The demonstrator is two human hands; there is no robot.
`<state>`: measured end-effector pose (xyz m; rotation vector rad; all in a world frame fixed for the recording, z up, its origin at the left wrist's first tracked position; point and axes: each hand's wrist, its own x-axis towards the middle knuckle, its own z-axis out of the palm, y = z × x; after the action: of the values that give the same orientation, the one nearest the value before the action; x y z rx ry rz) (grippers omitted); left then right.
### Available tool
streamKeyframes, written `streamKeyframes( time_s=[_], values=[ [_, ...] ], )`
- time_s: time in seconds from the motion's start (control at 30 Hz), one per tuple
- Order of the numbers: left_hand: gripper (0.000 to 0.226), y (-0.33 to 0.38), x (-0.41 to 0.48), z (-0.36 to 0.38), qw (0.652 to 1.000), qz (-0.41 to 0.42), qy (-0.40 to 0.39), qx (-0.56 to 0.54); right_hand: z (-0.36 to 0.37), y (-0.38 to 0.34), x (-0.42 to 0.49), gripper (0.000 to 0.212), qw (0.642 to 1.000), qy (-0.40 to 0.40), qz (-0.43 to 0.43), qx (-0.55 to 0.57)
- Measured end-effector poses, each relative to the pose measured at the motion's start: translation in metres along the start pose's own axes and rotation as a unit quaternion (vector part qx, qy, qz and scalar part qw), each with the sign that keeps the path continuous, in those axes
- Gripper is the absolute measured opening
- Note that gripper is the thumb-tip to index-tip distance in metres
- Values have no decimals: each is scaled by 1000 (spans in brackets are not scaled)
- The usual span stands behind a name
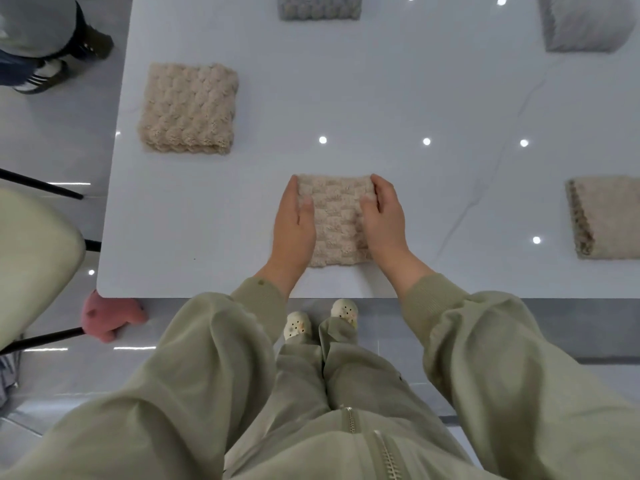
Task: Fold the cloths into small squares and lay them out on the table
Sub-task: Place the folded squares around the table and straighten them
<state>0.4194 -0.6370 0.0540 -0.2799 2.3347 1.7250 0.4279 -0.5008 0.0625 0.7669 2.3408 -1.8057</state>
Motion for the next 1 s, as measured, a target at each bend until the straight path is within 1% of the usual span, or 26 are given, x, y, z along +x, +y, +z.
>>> streamKeyframes(
  time_s=[0.13,0.2,0.33,0.53,0.63,0.73,0.83,0.9,1.0],
  values=[
    [49,-2,2,-7,1000,-14,18,-14,-8,3,2,44,1000,17,-1,18],
    [49,-2,1,-7,999,-21,17,-22,-11,4,2,42,1000,10,3,21],
    [50,0,-5,2,1000,-1,1,-2,-1,1,-4,41,1000,-14,-12,-10],
    [53,-7,-5,-9,1000,3,6,22,-15,12,-5,45,1000,13,-4,-6],
    [54,-10,-11,-12,999,10,15,48,-24,16,-8,45,999,16,-7,-35],
    [52,-13,-20,-8,997,20,50,56,-29,13,-4,47,996,-5,-31,-81],
    [50,-19,-31,-1,993,31,101,48,-31,8,3,49,992,-29,-57,-110],
    [48,-24,-38,6,987,21,156,23,-32,2,9,48,989,-55,-74,-118],
    [49,-30,-46,20,968,-9,250,-24,-37,-5,26,46,980,-110,-103,-132]
  ],
)
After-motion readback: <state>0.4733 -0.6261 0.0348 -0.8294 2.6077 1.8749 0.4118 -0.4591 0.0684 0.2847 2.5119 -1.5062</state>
